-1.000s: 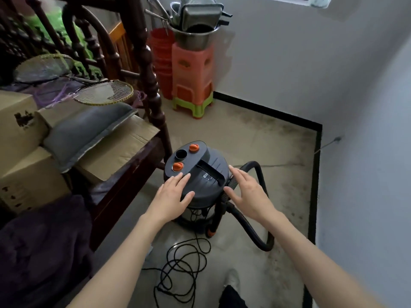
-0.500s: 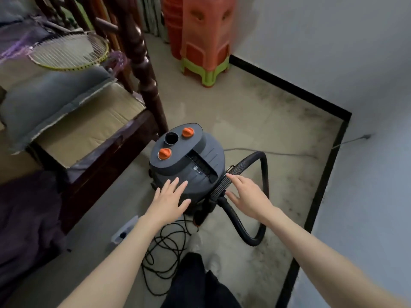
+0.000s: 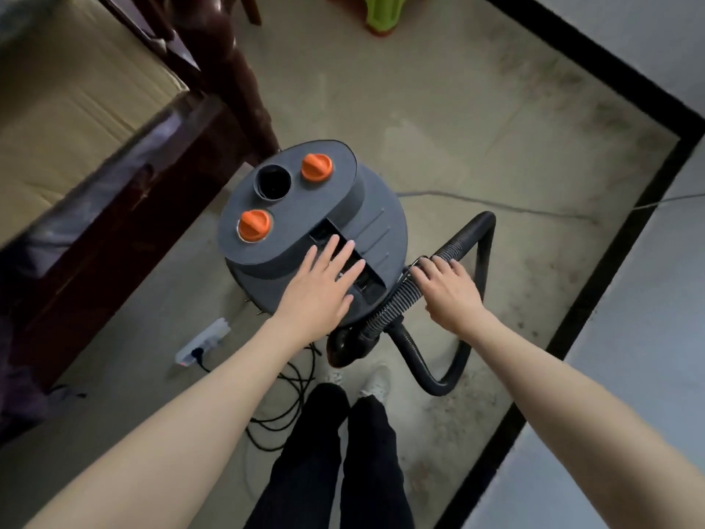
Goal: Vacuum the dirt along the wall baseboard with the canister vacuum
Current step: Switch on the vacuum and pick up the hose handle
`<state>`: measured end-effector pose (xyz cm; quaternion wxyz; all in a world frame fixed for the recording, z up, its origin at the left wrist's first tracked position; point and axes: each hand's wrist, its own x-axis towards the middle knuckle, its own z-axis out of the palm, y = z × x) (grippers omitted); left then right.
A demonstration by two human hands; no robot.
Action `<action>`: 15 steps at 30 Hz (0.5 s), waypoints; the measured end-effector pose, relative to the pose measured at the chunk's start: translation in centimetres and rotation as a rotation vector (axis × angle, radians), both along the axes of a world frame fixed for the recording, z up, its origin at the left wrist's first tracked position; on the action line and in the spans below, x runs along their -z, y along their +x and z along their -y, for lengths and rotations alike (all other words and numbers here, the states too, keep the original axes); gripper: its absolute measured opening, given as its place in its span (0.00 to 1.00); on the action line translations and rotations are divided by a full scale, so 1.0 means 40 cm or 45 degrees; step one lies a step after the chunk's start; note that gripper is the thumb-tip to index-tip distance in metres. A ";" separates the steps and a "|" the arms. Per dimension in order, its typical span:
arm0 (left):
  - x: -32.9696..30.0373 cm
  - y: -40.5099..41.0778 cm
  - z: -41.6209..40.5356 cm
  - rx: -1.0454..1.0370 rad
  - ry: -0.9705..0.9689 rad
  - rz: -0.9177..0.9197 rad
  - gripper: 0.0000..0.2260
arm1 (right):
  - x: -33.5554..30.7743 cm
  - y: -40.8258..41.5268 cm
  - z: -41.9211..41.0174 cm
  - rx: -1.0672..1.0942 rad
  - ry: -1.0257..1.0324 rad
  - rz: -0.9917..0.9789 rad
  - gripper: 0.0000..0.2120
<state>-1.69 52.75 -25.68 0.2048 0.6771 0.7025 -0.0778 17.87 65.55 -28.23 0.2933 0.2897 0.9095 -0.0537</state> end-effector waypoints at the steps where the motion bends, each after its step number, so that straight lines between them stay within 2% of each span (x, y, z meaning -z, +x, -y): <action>1: 0.013 0.000 -0.005 0.012 0.026 0.005 0.26 | 0.023 -0.003 -0.011 -0.057 0.034 -0.003 0.27; 5: 0.045 0.007 0.003 0.005 0.064 0.001 0.27 | 0.083 -0.004 -0.035 -0.237 0.307 -0.155 0.14; 8: 0.052 0.010 0.004 -0.006 0.057 -0.015 0.27 | 0.108 0.013 -0.046 -0.339 0.419 -0.316 0.05; 15: 0.032 0.013 -0.005 -0.071 -0.037 0.030 0.27 | 0.070 0.053 -0.066 -0.556 0.437 -0.413 0.13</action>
